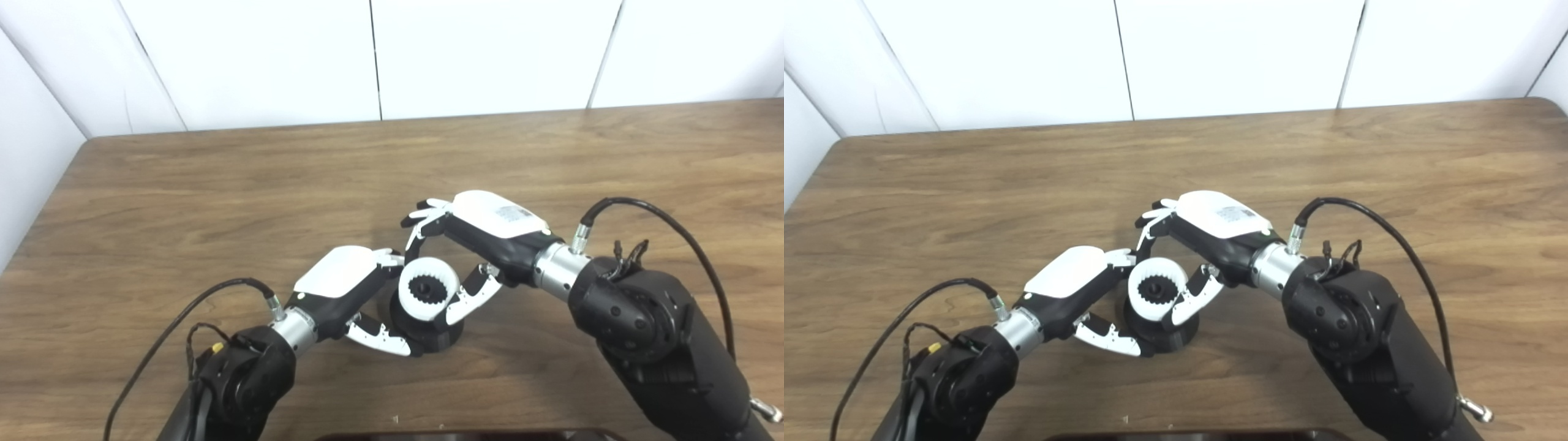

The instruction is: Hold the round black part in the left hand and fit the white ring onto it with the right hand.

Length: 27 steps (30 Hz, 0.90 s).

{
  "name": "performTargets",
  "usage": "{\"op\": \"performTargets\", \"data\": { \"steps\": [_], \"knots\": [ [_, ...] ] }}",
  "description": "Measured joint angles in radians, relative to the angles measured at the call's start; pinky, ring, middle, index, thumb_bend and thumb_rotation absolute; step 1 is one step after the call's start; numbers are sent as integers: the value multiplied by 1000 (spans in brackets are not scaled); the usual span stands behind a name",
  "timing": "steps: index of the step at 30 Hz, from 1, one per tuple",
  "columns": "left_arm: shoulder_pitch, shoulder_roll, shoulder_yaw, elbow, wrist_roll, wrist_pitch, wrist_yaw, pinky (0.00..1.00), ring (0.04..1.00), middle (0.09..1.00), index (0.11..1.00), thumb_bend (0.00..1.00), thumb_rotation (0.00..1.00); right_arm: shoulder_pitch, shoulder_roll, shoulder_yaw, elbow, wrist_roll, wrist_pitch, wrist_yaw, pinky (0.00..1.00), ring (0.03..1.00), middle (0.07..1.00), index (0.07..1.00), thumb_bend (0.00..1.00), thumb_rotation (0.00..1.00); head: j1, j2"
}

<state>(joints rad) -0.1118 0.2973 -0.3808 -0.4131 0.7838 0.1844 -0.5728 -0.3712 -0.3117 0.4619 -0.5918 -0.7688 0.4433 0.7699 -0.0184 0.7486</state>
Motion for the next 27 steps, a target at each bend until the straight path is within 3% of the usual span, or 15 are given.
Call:
{"op": "performTargets", "data": {
  "steps": [11, 27],
  "knots": [
    [-5, 1, 3, -3, -4, -1, -16, 805, 935, 866, 734, 642, 470, -1, 10, 23, 0, 3, -13, 13, 871, 962, 877, 494, 517, 164, -5, 2],
    [-6, -1, 3, -7, -4, 4, -23, 795, 930, 867, 743, 648, 448, -1, 4, 11, 13, 28, -29, 13, 843, 959, 877, 494, 516, 163, 5, -5]
  ]
}}
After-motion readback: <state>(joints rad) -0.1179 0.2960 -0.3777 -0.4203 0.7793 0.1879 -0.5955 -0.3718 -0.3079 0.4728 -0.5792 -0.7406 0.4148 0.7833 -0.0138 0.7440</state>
